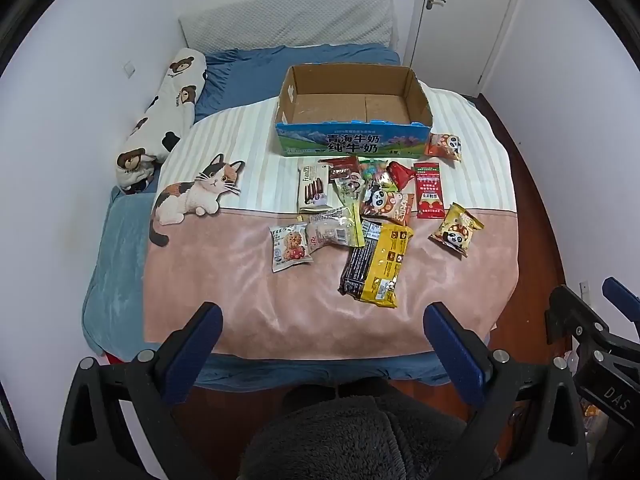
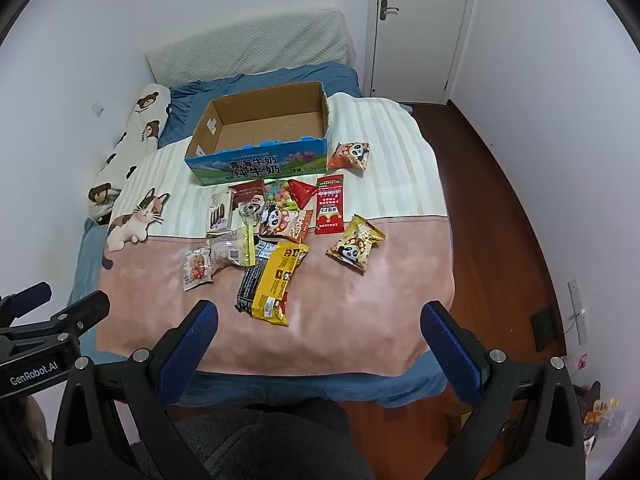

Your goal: Organize snacks

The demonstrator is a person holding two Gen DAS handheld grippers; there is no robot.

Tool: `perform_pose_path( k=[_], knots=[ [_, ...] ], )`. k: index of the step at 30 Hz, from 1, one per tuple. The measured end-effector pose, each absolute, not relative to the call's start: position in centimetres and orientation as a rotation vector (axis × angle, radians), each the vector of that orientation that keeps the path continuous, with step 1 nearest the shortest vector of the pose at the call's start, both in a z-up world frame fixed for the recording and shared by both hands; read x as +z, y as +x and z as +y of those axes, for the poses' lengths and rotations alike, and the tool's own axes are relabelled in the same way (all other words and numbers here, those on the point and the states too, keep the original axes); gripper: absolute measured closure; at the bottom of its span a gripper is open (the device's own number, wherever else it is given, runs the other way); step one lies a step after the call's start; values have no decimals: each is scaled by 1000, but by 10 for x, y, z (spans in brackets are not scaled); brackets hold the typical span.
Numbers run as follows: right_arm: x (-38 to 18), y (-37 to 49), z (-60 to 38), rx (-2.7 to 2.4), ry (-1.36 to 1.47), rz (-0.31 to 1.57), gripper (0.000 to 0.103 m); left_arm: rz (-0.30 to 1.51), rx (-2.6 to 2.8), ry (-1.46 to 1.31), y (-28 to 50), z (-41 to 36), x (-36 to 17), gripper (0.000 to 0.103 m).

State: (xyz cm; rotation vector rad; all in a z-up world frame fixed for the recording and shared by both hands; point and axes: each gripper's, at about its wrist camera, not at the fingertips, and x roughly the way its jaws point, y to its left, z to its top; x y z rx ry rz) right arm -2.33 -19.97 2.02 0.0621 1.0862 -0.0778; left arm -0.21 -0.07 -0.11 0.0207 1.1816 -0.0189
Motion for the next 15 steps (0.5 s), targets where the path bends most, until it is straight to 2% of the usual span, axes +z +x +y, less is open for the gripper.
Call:
perform_pose_path(
  k=[15],
  knots=[
    [29, -25, -194, -67, 42, 1068, 0, 1160, -15, 18, -6, 2, 10, 0]
  ],
)
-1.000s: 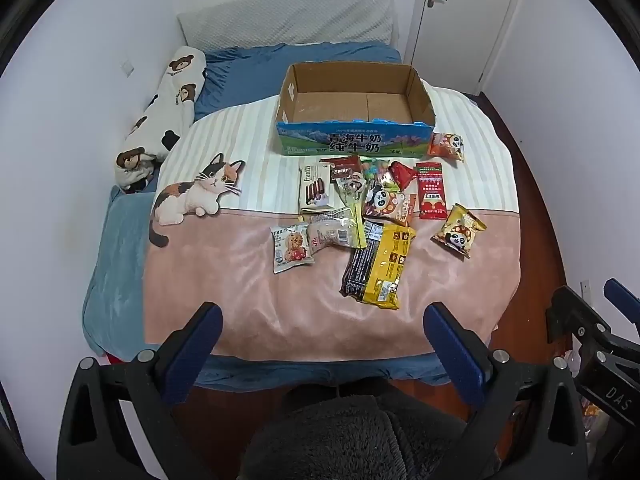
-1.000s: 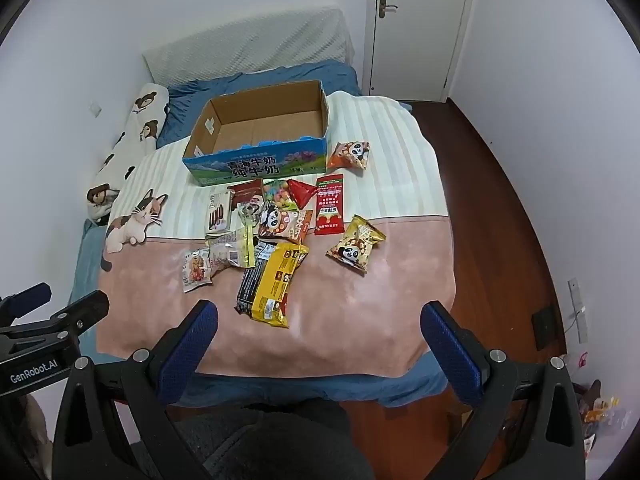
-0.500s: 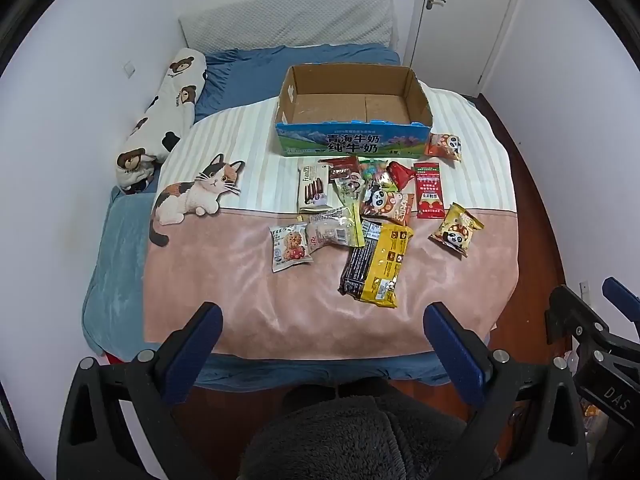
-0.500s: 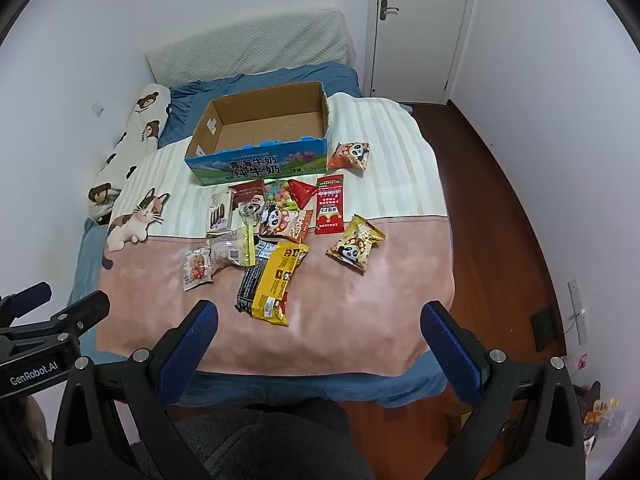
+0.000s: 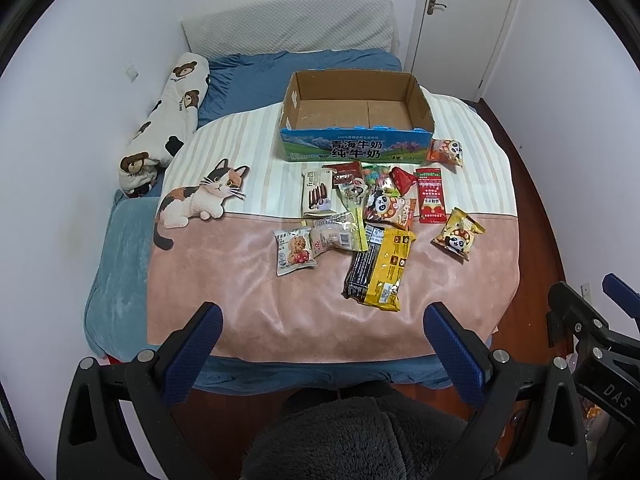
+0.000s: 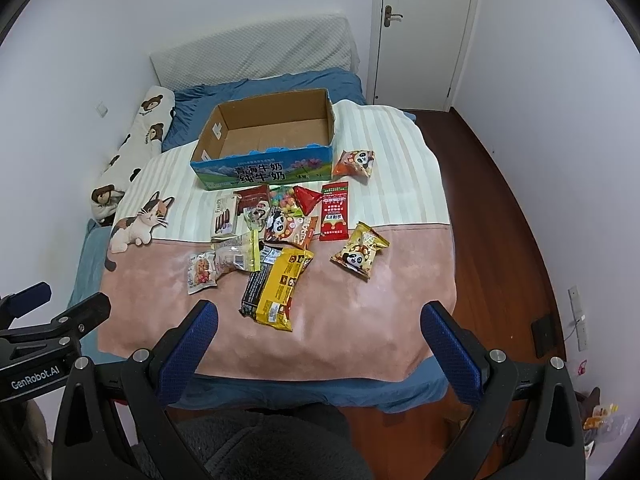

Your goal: Organize snacks

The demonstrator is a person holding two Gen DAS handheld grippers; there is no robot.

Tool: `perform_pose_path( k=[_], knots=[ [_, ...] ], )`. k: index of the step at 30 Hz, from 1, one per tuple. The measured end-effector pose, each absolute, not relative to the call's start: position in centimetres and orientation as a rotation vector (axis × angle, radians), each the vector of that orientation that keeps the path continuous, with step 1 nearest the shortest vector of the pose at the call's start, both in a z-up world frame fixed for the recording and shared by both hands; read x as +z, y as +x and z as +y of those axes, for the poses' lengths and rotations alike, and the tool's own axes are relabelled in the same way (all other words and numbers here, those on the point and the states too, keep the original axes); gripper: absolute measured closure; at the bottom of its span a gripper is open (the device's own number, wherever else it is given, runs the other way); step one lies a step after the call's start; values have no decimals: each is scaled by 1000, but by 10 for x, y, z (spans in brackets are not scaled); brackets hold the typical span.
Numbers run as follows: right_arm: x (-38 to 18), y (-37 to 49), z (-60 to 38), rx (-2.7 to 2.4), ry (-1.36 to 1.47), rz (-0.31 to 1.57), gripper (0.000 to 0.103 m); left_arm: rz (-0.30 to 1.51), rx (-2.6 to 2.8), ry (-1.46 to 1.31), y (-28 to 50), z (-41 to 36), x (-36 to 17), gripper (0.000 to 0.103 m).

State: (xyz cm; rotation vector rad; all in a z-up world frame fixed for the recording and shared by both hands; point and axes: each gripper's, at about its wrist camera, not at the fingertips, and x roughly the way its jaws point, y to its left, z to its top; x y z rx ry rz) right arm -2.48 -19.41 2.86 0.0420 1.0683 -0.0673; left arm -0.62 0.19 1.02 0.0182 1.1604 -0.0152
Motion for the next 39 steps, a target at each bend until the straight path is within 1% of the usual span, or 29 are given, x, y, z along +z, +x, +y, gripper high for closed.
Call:
perform_pose_path(
  k=[39],
  knots=[
    [34, -21, -188, -71, 39, 1044, 0, 1160, -22, 21, -3, 4, 11, 0]
  ],
)
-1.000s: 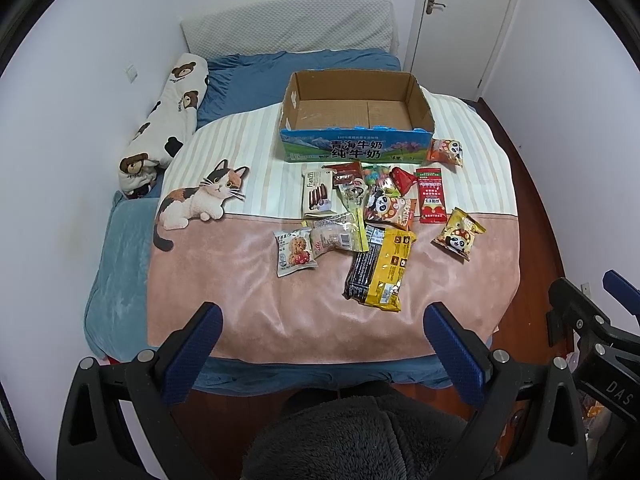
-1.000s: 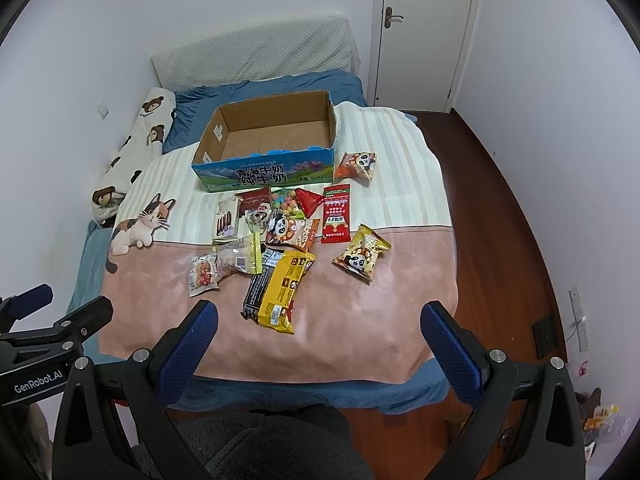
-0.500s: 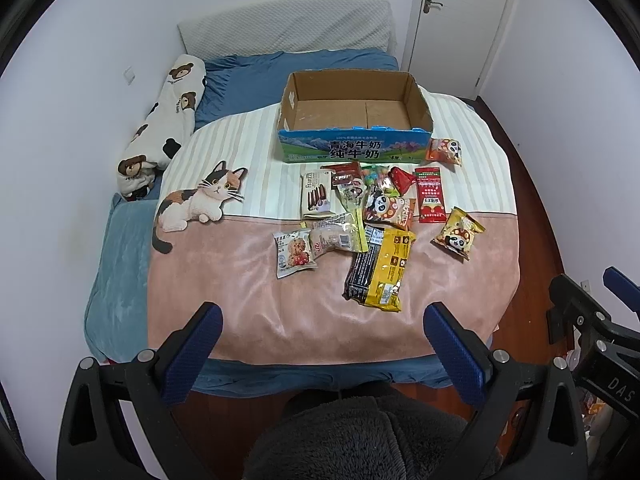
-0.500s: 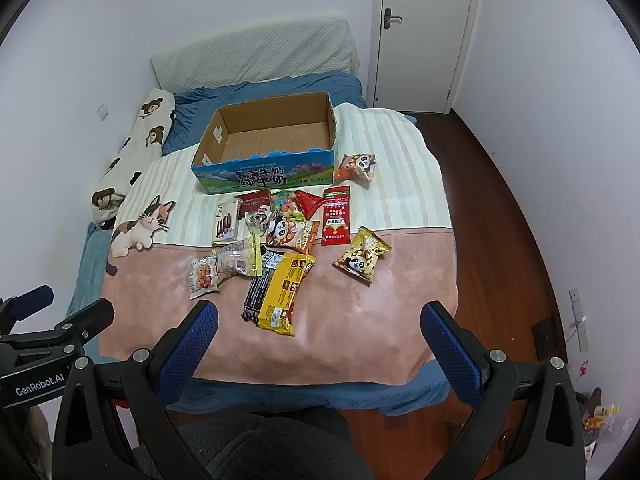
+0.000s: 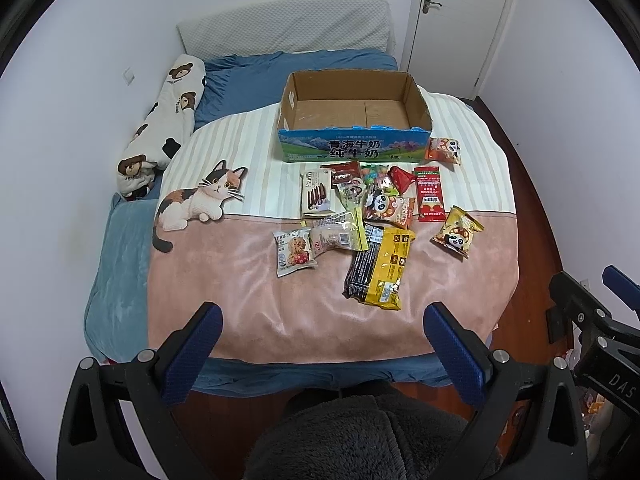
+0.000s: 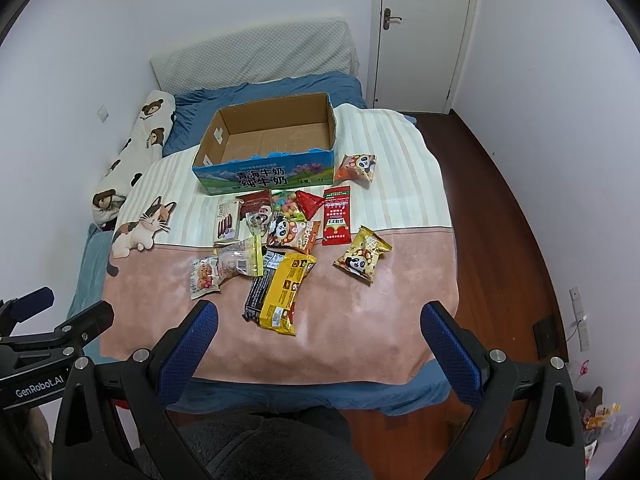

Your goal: Organize snacks

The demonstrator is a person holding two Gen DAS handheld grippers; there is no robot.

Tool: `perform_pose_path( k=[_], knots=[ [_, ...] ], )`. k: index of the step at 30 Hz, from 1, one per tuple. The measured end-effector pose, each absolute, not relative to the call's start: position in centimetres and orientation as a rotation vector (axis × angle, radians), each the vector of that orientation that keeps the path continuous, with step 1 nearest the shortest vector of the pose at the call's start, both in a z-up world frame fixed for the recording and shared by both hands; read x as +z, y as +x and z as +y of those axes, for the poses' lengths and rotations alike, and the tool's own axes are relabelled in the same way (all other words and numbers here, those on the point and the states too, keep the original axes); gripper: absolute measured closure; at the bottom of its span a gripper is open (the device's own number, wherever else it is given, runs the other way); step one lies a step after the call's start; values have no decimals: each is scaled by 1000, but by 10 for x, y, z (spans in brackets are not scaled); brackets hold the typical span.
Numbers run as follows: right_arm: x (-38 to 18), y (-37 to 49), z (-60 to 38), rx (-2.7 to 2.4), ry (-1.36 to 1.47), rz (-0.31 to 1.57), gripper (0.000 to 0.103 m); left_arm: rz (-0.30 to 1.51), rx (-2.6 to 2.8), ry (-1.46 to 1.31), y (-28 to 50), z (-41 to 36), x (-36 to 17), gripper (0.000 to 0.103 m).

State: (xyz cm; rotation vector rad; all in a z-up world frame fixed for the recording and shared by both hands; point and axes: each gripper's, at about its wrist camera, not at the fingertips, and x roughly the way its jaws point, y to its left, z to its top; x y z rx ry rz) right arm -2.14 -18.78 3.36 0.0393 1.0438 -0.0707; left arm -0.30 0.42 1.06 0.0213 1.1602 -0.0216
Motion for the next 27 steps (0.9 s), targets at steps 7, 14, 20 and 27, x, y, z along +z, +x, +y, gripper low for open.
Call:
perform_pose_path(
  k=[7, 14, 20, 27],
  knots=[
    [36, -23, -188, -70, 40, 1041, 0, 1156, -20, 21, -2, 5, 12, 0],
    [39, -21, -189, -58, 37, 1035, 0, 1148, -14, 11, -3, 7, 15, 0],
    [39, -20, -188, -52, 34, 1042, 0, 1150, -15, 4, -3, 6, 16, 0],
    [14, -4, -196, -40, 67, 1074, 0, 1174, -13, -33, 14, 3, -5, 0]
  ],
)
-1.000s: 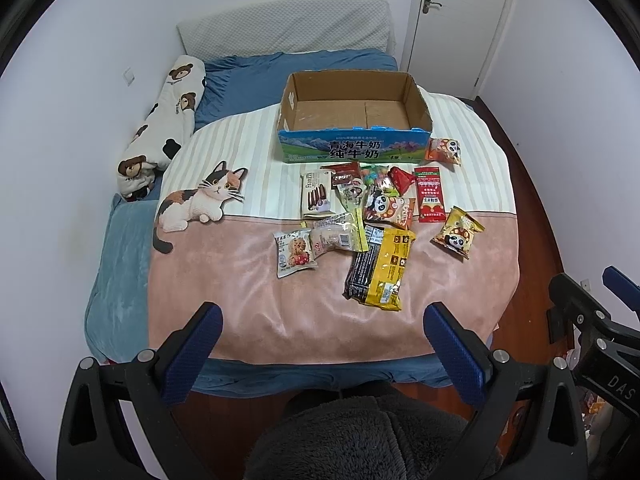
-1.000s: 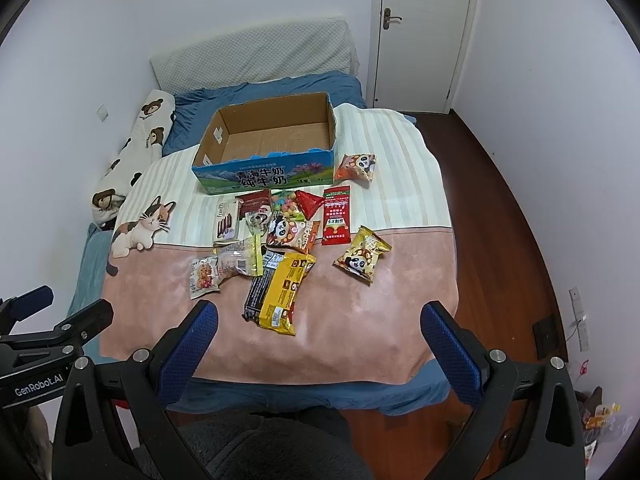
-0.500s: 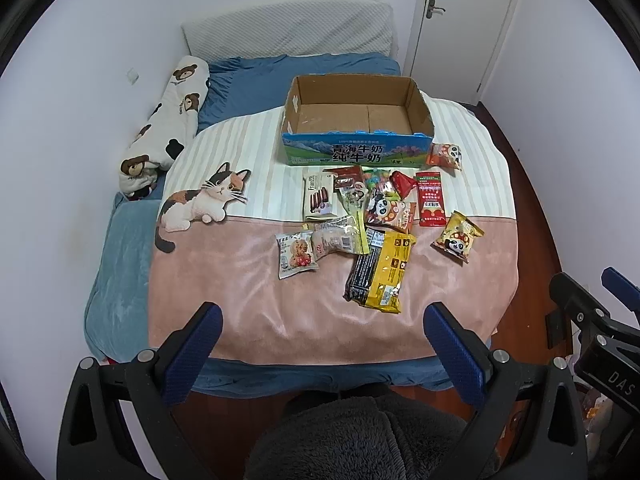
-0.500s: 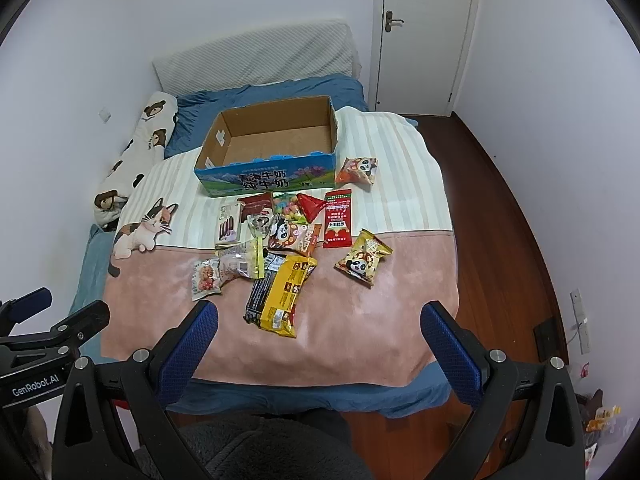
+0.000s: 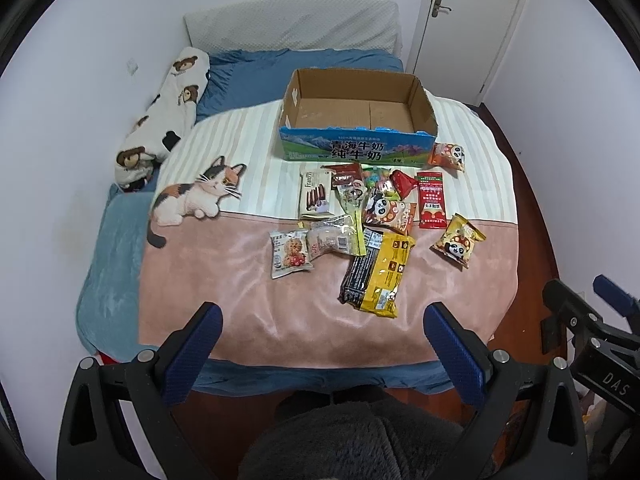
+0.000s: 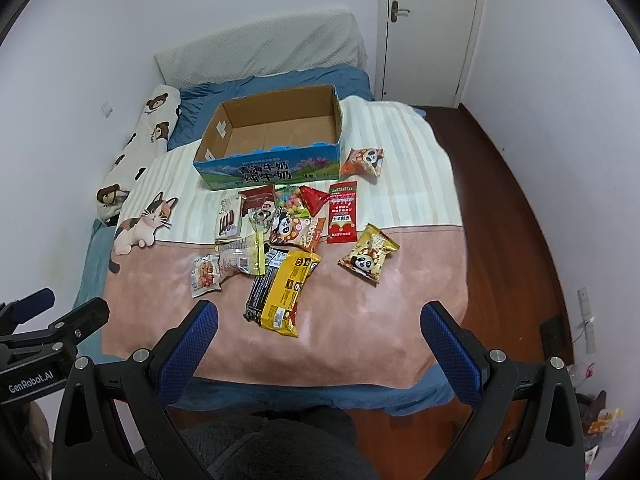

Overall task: Organize snacks
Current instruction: 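Grasp the yellow-black snack bag with the left tool while the right tool grasps a cookie packet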

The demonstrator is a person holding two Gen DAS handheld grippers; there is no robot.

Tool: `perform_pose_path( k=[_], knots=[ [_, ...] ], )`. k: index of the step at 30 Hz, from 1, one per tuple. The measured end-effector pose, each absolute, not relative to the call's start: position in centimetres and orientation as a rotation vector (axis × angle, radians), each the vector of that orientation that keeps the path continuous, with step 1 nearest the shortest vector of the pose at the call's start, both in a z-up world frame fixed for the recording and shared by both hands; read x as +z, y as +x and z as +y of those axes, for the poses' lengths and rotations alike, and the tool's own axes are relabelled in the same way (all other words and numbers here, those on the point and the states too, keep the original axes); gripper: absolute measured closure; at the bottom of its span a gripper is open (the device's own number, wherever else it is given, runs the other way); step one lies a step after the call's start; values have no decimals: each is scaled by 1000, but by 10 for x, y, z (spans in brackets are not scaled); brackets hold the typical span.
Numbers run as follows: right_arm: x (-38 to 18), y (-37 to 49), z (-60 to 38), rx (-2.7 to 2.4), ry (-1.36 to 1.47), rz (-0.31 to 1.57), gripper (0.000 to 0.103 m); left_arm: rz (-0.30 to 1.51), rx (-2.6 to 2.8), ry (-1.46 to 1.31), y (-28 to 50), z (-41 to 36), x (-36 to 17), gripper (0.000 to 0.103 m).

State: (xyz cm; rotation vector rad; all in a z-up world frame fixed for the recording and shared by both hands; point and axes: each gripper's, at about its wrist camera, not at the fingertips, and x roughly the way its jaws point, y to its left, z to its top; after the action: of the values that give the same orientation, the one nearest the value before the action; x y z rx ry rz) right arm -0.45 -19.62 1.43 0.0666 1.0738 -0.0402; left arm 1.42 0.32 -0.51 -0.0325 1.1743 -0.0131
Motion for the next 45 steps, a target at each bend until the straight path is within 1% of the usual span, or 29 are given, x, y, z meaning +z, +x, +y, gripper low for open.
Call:
perform_pose_path(
  k=[7, 9, 10, 11, 14, 17, 20, 24, 27, 29, 31, 32, 33, 39, 45],
  knots=[
    [-63, 33, -230, -36, 204, 1196, 1, 1282, -35, -52, 55, -10, -81, 0],
    [-90, 45, -242, -34, 253, 1237, 5, 1316, -60, -50, 70, -18, -108, 0],
    [-105, 52, -249, -37, 278, 1263, 9, 1349, -75, -52, 78, -22, -124, 0],
    [-120, 58, -255, -43, 298, 1284, 16, 1375, -88, -56, 85, -26, -137, 0],
    [-163, 79, -271, -70, 340, 1327, 27, 1466, -132, -59, 110, -40, -185, 0],
    [-200, 100, -284, -91, 384, 1372, 28, 1531, -165, -54, 132, -58, -228, 0],
    [-225, 121, -297, -114, 432, 1402, 28, 1578, -184, -27, 152, -75, -266, 0],
    [-239, 140, -310, -129, 447, 1407, 27, 1665, -207, 9, 169, -93, -314, 0],
    [-244, 149, -312, -123, 428, 1425, 27, 1714, -228, 3, 173, -99, -339, 0],
    [-247, 154, -310, -111, 411, 1442, 27, 1710, -224, 40, 171, -104, -347, 0],
    [-248, 157, -306, -98, 387, 1455, 27, 1669, -203, 68, 165, -106, -348, 5],
    [-249, 159, -303, -85, 367, 1462, 27, 1650, -191, 69, 162, -106, -347, 14],
    [-247, 162, -298, -64, 346, 1464, 27, 1630, -183, 66, 157, -105, -344, 19],
    [-231, 188, -234, 184, 74, 1484, 27, 1566, -62, -54, 108, -78, -320, 19],
    [-214, 219, -106, 524, -368, 1405, 27, 1553, 107, -243, 52, -31, -316, 21]
  ],
)
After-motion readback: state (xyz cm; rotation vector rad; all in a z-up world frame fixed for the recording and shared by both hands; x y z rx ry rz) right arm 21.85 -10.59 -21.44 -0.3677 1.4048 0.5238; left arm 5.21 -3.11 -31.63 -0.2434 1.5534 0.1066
